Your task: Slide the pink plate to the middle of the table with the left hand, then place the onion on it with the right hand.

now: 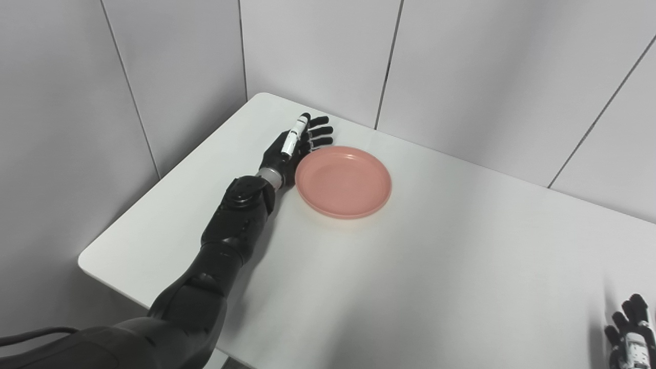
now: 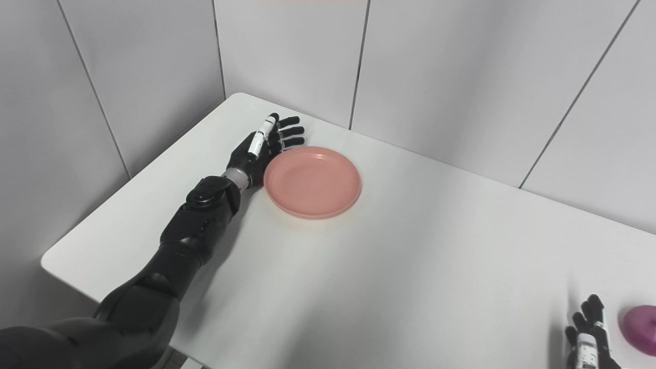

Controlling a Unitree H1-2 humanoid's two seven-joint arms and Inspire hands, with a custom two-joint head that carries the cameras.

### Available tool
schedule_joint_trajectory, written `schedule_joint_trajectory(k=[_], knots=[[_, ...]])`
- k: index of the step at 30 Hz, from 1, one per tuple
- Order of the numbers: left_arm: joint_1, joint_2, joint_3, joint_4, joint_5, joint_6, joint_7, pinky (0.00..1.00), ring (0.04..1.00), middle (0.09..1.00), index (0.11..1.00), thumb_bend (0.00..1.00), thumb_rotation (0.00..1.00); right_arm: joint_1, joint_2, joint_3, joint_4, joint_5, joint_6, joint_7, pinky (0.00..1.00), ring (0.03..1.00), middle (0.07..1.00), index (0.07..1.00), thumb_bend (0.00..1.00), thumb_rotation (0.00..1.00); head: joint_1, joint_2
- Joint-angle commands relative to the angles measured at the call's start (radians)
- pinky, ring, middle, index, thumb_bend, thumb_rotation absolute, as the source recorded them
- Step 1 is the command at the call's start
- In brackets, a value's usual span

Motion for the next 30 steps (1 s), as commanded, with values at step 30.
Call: schedule_joint_trajectory(k=[30], knots=[[0.039,-0.116,-0.018,-0.150,0.017,0.045,0.083,0.73,0.768,0.775,0.766,0.32,1.00,-0.002,0.013,0.009,-0.065,0.004,-0.044,0.005,1.00,1.000,1.000,1.000,0.00,1.00,-0.074,0.015]])
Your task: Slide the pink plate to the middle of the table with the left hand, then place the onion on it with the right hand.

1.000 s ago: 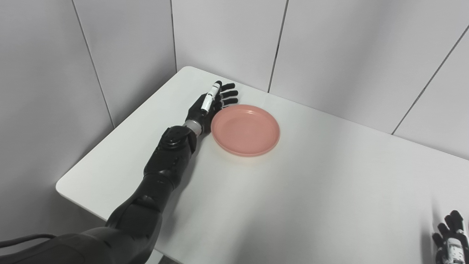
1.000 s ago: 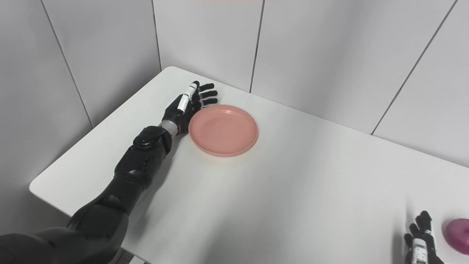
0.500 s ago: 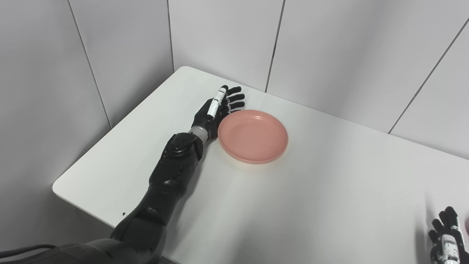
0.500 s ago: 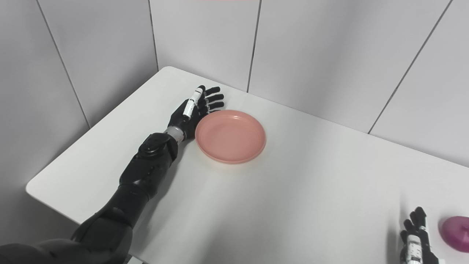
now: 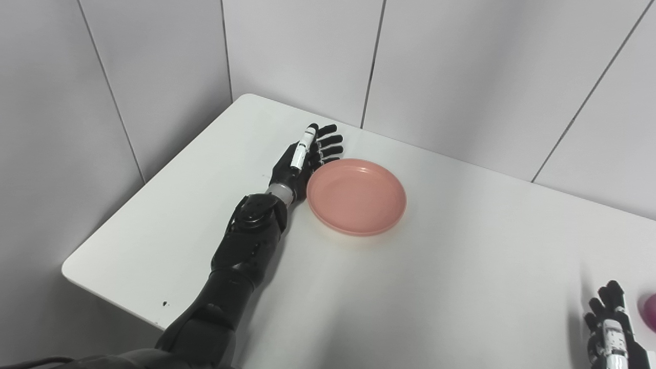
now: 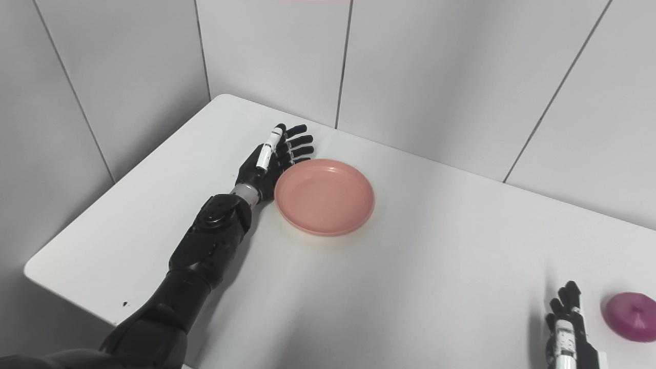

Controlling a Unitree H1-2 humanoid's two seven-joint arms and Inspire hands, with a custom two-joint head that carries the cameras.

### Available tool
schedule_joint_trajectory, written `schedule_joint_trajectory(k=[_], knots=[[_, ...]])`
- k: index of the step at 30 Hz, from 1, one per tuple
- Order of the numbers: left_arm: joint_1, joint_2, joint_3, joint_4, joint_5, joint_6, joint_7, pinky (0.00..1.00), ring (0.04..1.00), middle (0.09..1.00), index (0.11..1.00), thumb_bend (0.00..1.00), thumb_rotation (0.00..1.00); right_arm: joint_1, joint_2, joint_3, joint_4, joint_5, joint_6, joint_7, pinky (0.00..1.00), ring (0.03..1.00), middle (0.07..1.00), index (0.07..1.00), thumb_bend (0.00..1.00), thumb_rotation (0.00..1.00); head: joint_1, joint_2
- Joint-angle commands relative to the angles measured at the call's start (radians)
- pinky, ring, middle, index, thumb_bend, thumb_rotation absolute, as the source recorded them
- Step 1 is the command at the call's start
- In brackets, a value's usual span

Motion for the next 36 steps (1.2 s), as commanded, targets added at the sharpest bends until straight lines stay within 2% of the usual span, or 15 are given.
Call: schedule_joint_trajectory(k=[1,12,21,29,33,36], knots=[[-0.005,-0.005,-0.005,-0.023,0.012,0.014,0.008,0.73,0.768,0.775,0.766,0.31,1.00,-0.013,0.001,-0.001,-0.041,0.005,-0.043,0.004,1.00,1.000,1.000,1.000,0.00,1.00,-0.003,0.002],[0.020,-0.025,-0.023,-0.042,0.033,-0.022,0.002,0.76,0.793,0.790,0.769,0.33,1.00,-0.010,0.002,0.001,-0.012,-0.006,-0.095,0.002,1.00,1.000,1.000,1.000,0.00,1.00,-0.031,0.008],[0.031,-0.047,-0.036,-0.071,0.046,-0.007,0.013,0.77,0.805,0.809,0.782,0.33,1.00,-0.004,0.003,-0.002,0.026,-0.003,-0.140,0.001,1.00,1.000,1.000,1.000,0.00,1.00,-0.057,0.016],[0.047,-0.064,-0.040,-0.096,0.042,0.003,0.011,0.79,0.822,0.822,0.797,0.33,1.00,-0.001,0.004,-0.006,0.046,0.000,-0.144,-0.003,1.00,1.000,1.000,1.000,0.00,1.00,-0.079,0.024],[0.053,-0.074,-0.038,-0.104,0.037,0.002,0.012,0.79,0.820,0.820,0.794,0.32,1.00,-0.005,-0.003,-0.003,0.083,-0.004,-0.194,0.003,1.00,1.000,1.000,1.000,0.00,1.00,-0.085,0.027],[0.056,-0.082,-0.040,-0.106,0.044,-0.005,0.022,0.78,0.812,0.813,0.787,0.33,1.00,-0.007,-0.006,-0.004,0.098,-0.002,-0.206,0.004,1.00,1.000,1.000,1.000,0.00,1.00,-0.090,0.028]])
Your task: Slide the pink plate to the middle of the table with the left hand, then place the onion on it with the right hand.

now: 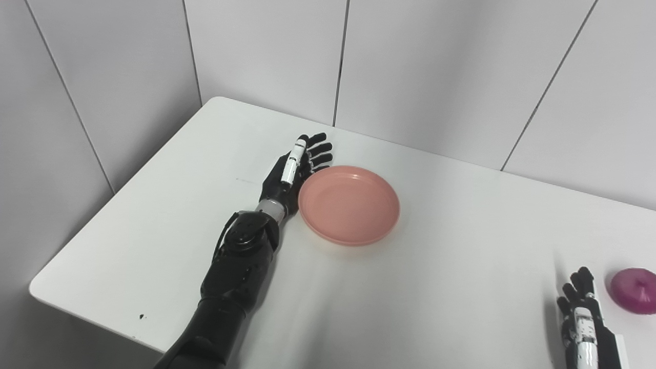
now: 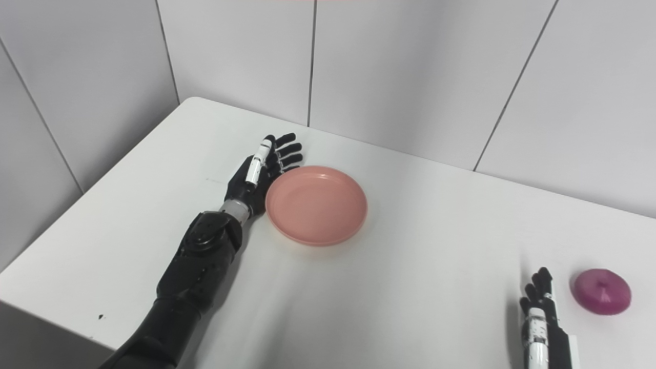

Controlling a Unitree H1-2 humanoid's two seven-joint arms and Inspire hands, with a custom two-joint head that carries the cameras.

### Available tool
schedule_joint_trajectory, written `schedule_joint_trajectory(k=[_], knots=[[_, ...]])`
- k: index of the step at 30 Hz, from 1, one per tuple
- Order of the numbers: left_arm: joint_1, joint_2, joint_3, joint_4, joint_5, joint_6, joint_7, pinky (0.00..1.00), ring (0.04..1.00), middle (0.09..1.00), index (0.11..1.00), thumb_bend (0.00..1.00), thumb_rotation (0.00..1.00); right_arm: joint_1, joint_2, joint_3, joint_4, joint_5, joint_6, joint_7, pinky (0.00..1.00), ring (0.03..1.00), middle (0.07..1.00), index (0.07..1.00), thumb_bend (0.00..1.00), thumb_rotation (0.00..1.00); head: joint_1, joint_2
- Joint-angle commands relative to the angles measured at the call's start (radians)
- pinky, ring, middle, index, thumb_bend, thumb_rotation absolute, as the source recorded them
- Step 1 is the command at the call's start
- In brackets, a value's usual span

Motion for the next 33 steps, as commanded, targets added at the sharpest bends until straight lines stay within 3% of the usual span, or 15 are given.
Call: schedule_joint_trajectory(k=[1,13,18,33], knots=[[-0.004,-0.013,-0.005,-0.010,0.010,0.000,0.013,0.78,0.810,0.810,0.785,0.33,1.00,-0.018,-0.007,-0.004,0.001,-0.002,-0.045,0.003,1.00,1.000,1.000,1.000,0.00,1.00,-0.002,0.001],[0.004,-0.056,-0.017,-0.006,0.041,-0.032,0.039,0.77,0.794,0.799,0.768,0.34,1.00,-0.018,0.000,-0.003,0.022,-0.017,-0.065,-0.005,1.00,1.000,1.000,1.000,0.00,1.00,-0.035,0.008],[0.006,-0.054,-0.028,0.010,0.057,-0.056,0.032,0.76,0.797,0.798,0.767,0.34,1.00,-0.018,0.006,-0.003,0.026,-0.015,-0.067,-0.004,1.00,1.000,1.000,1.000,0.00,1.00,-0.054,0.018],[0.022,-0.058,-0.050,-0.015,0.071,-0.046,0.027,0.75,0.789,0.791,0.764,0.34,1.00,-0.024,0.019,0.004,0.075,-0.025,-0.116,-0.010,1.00,0.994,1.000,1.000,0.07,1.00,-0.141,0.039]])
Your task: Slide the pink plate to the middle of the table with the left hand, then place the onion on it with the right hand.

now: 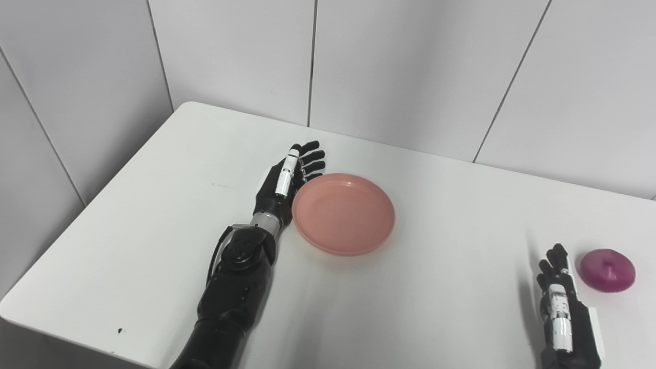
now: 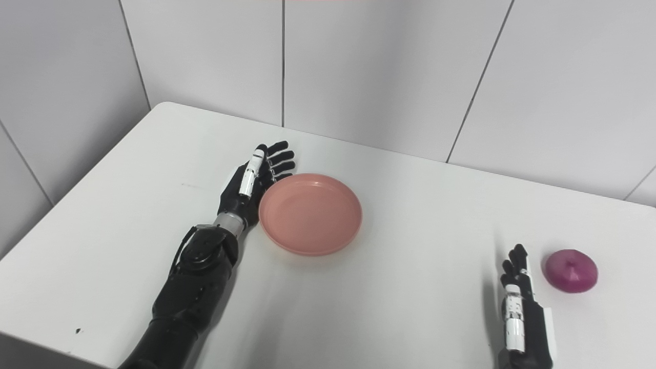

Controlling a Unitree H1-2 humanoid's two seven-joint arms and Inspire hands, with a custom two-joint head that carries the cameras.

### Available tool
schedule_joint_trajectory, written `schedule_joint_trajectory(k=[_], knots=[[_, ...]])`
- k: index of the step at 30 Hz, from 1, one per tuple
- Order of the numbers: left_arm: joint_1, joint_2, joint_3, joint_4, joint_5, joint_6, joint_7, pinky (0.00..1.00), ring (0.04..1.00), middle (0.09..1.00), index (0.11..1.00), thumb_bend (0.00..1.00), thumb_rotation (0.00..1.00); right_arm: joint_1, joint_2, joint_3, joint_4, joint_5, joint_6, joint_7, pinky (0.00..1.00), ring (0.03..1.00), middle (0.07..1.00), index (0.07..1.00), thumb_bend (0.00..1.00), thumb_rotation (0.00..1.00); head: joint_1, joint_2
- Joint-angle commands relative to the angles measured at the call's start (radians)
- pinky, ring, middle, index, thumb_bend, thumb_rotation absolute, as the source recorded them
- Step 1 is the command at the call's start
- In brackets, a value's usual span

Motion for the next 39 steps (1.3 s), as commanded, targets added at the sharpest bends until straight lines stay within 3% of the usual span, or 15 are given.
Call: schedule_joint_trajectory(k=[1,13,23,39], knots=[[0.004,-0.002,-0.006,-0.014,0.001,0.005,-0.006,0.75,0.788,0.790,0.763,0.34,1.00,0.005,0.015,0.004,0.033,-0.003,-0.060,-0.007,1.00,0.993,0.999,1.000,0.07,1.00,-0.007,0.002],[0.024,-0.021,-0.025,-0.047,0.036,0.015,0.025,0.74,0.783,0.795,0.768,0.35,1.00,0.007,0.027,0.010,0.037,-0.040,-0.061,-0.025,1.00,0.969,0.976,0.977,0.09,1.00,-0.069,0.027],[0.041,-0.028,-0.034,-0.041,0.035,0.007,0.002,0.75,0.786,0.798,0.781,0.35,1.00,0.008,0.046,0.018,0.036,-0.057,-0.042,-0.038,0.98,0.960,0.969,0.974,0.11,1.00,-0.155,0.044],[0.053,-0.040,-0.037,-0.069,0.021,0.019,-0.030,0.75,0.789,0.800,0.782,0.38,1.00,-0.007,0.068,0.028,0.042,-0.095,-0.027,-0.059,0.97,0.939,0.951,0.960,0.13,1.00,-0.228,0.074]])
